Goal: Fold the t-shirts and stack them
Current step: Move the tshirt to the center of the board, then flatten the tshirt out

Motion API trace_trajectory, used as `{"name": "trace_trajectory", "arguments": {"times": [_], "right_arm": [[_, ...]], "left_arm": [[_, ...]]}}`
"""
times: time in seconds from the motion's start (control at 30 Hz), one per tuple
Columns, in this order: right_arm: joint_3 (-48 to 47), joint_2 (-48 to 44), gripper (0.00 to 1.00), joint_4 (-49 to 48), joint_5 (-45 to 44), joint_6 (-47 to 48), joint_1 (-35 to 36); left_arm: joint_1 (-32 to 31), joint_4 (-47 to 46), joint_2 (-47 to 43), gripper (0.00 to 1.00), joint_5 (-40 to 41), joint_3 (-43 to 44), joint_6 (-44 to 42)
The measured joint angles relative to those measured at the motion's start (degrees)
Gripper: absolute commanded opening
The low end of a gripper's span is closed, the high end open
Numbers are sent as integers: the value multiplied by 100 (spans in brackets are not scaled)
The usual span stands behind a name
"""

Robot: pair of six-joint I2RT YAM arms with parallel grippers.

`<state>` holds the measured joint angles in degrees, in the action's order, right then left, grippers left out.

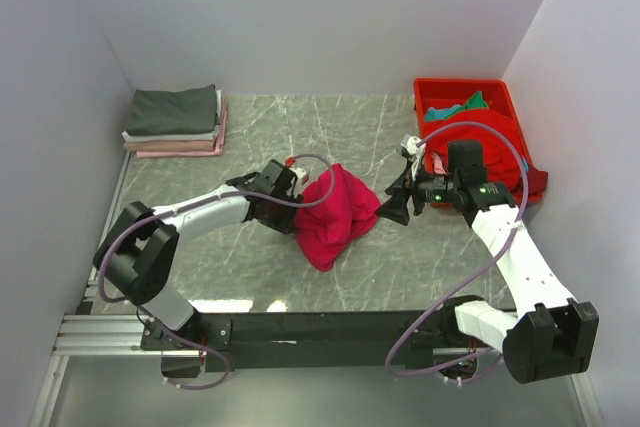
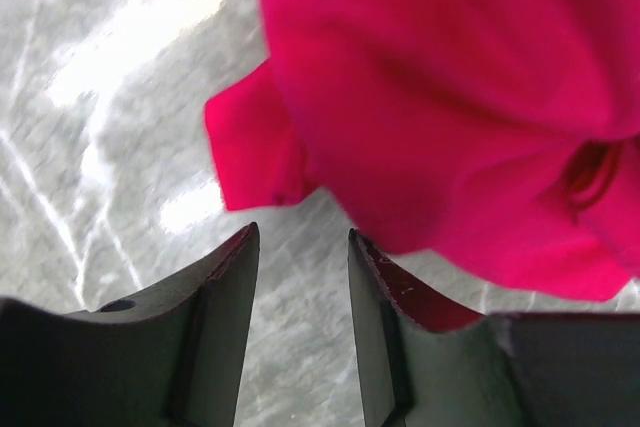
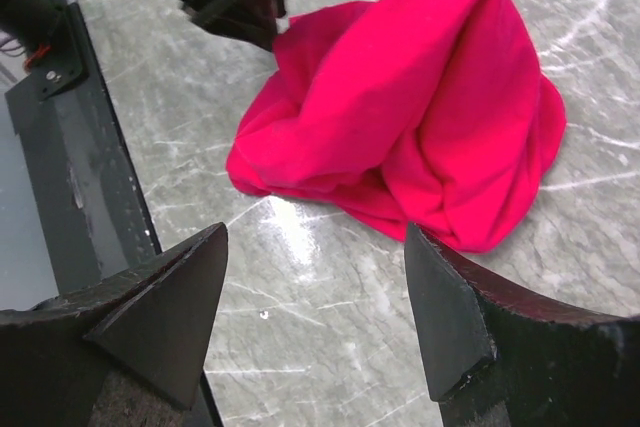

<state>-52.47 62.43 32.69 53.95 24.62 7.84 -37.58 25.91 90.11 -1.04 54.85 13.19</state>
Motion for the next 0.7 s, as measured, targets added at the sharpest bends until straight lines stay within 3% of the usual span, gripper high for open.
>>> {"name": "trace_trajectory", "arguments": {"times": [0.13,0.23,0.27,0.37,0.57,0.7], "right_arm": [[0,0,77,114,269,168,0],[-4,0,77,367,557,531,0],[-7,0,77,483,632,656,4],[-31,31,77,940,868,1263,92],[0,118,75,1659,927,2658,940],[387,46,74,1311,498,2710,1838]], "left_arm": [[-107,7,330,41,160,219,4],[-184,35,656,27,334,426,11],[-210,55,754,16,411,490,20],[-267,96,896,1,590,570,31],[-317,168,693,1,802,573,85],[-321,164,-55,1,837,498,127]]}}
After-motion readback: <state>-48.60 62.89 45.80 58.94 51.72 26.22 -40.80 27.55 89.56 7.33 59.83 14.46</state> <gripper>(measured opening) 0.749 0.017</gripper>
